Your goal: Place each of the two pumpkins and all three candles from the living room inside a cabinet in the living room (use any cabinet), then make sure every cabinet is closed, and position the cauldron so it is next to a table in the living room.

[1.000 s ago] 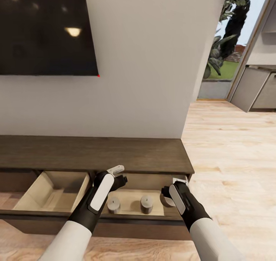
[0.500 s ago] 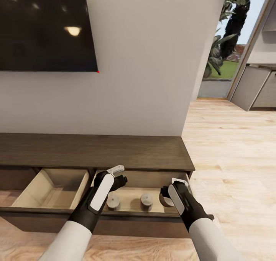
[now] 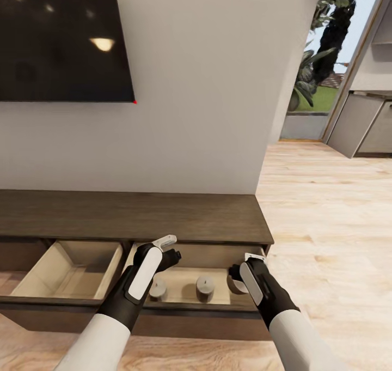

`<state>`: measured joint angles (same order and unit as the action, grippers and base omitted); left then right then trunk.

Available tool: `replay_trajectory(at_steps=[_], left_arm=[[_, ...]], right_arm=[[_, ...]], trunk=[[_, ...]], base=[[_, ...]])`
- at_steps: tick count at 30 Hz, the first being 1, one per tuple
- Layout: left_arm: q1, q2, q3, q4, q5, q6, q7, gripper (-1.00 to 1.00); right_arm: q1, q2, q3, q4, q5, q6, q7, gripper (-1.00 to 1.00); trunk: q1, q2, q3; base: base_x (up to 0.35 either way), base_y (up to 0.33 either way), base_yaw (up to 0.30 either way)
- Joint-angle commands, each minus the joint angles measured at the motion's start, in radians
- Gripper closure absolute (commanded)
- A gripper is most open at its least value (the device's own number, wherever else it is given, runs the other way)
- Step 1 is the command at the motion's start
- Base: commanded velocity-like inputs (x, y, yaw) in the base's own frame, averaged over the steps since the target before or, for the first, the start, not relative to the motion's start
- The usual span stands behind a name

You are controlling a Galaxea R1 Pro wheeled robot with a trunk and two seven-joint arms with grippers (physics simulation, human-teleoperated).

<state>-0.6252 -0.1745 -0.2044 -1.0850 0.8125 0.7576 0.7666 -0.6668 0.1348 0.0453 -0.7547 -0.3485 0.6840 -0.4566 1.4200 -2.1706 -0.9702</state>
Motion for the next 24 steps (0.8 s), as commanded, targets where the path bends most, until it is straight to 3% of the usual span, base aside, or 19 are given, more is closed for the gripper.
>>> replay_trajectory(at_steps=[1,12,24], left_arm=[[-0.001,0.000,0.000,0.000,0.010,0.001,0.010,-1.00],[-0.001,0.000,0.005,0.002,0.010,-0.001,0.011,-1.00],[-0.001,0.000,-0.001,-0.006,0.010,-0.001,0.010,-1.00]], right_arm=[[0.000,-0.001,0.003,-0.001,-0.013,0.002,-0.010,1.00],[0.000,0.002,0.005,-0.002,-0.010,0.002,-0.010,1.00],[0.000,0.003,0.006,-0.002,-0.009,0.002,-0.010,1.00]], trunk=[[0.000,0.000,-0.001],[0.000,0.000,-0.001],[0.000,0.000,-0.001]], base=[[0.005,-0.015,0.000],[0.024,-0.026,0.000],[0.044,0.068,0.000]])
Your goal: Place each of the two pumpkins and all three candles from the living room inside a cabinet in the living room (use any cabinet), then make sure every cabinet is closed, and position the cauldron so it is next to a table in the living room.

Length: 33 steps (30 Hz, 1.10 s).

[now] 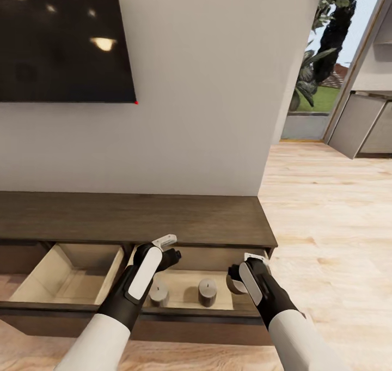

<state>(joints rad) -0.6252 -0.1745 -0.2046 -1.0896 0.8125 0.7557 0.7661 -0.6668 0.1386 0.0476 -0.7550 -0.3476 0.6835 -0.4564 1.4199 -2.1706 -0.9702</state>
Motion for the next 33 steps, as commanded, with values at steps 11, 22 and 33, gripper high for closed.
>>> replay_trajectory(at_steps=[11,22,33], left_arm=[[-0.001,0.000,-0.001,-0.001,0.010,0.000,0.010,-1.00],[-0.001,0.000,-0.001,-0.035,0.010,0.002,0.012,-1.00],[0.013,0.000,0.000,-0.168,0.020,0.059,0.013,-1.00]], right_arm=[[-0.001,0.000,0.003,-0.001,-0.010,0.002,-0.010,1.00],[-0.001,-0.001,0.003,-0.001,-0.010,0.002,-0.010,1.00],[-0.001,-0.003,0.003,-0.001,-0.010,0.002,-0.010,1.00]], trunk=[[0.000,0.000,-0.001],[0.019,-0.035,-0.017],[0.061,-0.112,-0.051]], base=[[0.126,0.008,0.000],[0.018,0.000,0.000],[0.000,0.000,0.000]])
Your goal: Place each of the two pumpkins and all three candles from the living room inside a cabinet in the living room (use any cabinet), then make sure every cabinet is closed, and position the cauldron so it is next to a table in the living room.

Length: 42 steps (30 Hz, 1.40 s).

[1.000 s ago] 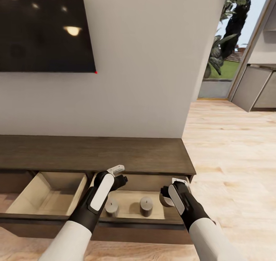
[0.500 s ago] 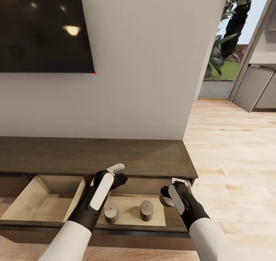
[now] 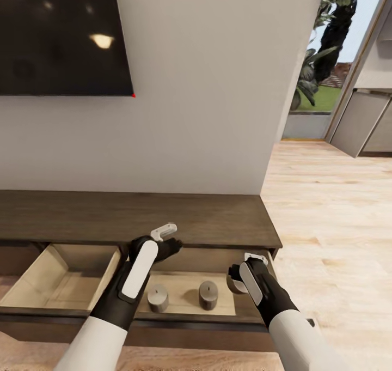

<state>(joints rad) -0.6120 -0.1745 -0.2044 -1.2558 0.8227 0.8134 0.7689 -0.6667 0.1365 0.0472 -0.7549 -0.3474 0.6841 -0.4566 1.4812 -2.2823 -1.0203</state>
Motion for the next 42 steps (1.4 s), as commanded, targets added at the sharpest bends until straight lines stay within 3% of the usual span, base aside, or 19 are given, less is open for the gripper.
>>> replay_trajectory(at_steps=[1,4,7,29,42], left_arm=[[0.000,0.000,0.000,-0.023,0.026,0.011,0.011,-1.00],[0.000,0.000,0.000,-0.056,0.075,0.023,0.012,-1.00],[0.000,0.000,0.000,-0.064,0.092,0.026,0.013,-1.00],[0.000,0.000,-0.001,-0.067,0.096,0.027,0.013,-1.00],[0.001,0.000,-0.003,-0.068,0.096,0.024,0.013,-1.00]], right_arm=[[-0.001,-0.001,0.003,-0.001,-0.010,0.002,-0.010,1.00],[-0.001,0.000,0.003,-0.001,-0.010,0.002,-0.010,1.00],[-0.001,0.000,0.003,-0.001,-0.009,0.002,-0.010,1.00],[-0.001,-0.001,0.003,-0.001,-0.009,0.001,-0.010,1.00],[-0.001,-0.005,-0.003,0.000,-0.008,0.001,-0.010,1.00]], trunk=[[0.004,-0.008,-0.004],[0.015,-0.029,-0.014],[0.027,-0.050,-0.023],[0.111,-0.204,-0.092],[0.111,-0.204,-0.092]], base=[[0.000,0.000,0.000],[0.000,0.000,0.000],[0.000,0.000,0.000],[0.000,0.000,0.000],[0.009,0.000,0.000]])
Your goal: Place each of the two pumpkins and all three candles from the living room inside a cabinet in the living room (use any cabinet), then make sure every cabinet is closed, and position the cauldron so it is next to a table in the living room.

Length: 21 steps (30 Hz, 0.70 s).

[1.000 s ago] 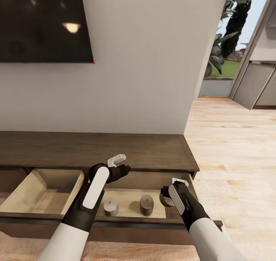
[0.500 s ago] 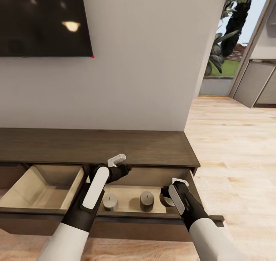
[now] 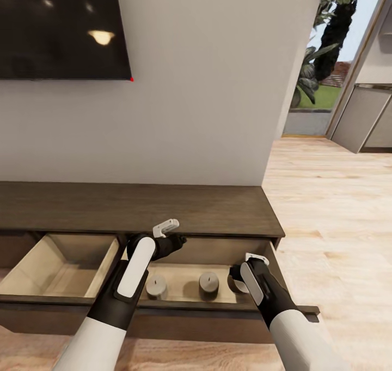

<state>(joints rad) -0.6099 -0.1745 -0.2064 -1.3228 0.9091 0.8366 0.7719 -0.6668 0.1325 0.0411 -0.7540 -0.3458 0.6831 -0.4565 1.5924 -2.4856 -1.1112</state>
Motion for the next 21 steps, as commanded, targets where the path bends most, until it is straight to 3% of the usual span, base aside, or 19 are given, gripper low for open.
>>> replay_trajectory(at_steps=[1,15,21], left_arm=[[-0.001,0.000,-0.001,-0.001,0.010,-0.001,0.010,-1.00],[-0.001,0.000,-0.003,-0.001,0.010,0.001,0.009,-1.00],[-0.001,0.000,-0.035,-0.007,0.008,0.000,0.010,-1.00]], right_arm=[[0.000,-0.001,0.003,-0.001,-0.010,0.002,-0.010,1.00],[0.000,0.000,0.007,-0.001,-0.011,0.004,-0.011,1.00],[-0.006,-0.001,0.004,0.027,-0.014,0.005,-0.016,1.00]], trunk=[[0.000,0.000,-0.001],[0.000,0.000,-0.001],[0.000,0.000,-0.001]], base=[[0.160,0.000,0.000],[0.073,0.000,0.000],[0.004,0.000,0.000]])
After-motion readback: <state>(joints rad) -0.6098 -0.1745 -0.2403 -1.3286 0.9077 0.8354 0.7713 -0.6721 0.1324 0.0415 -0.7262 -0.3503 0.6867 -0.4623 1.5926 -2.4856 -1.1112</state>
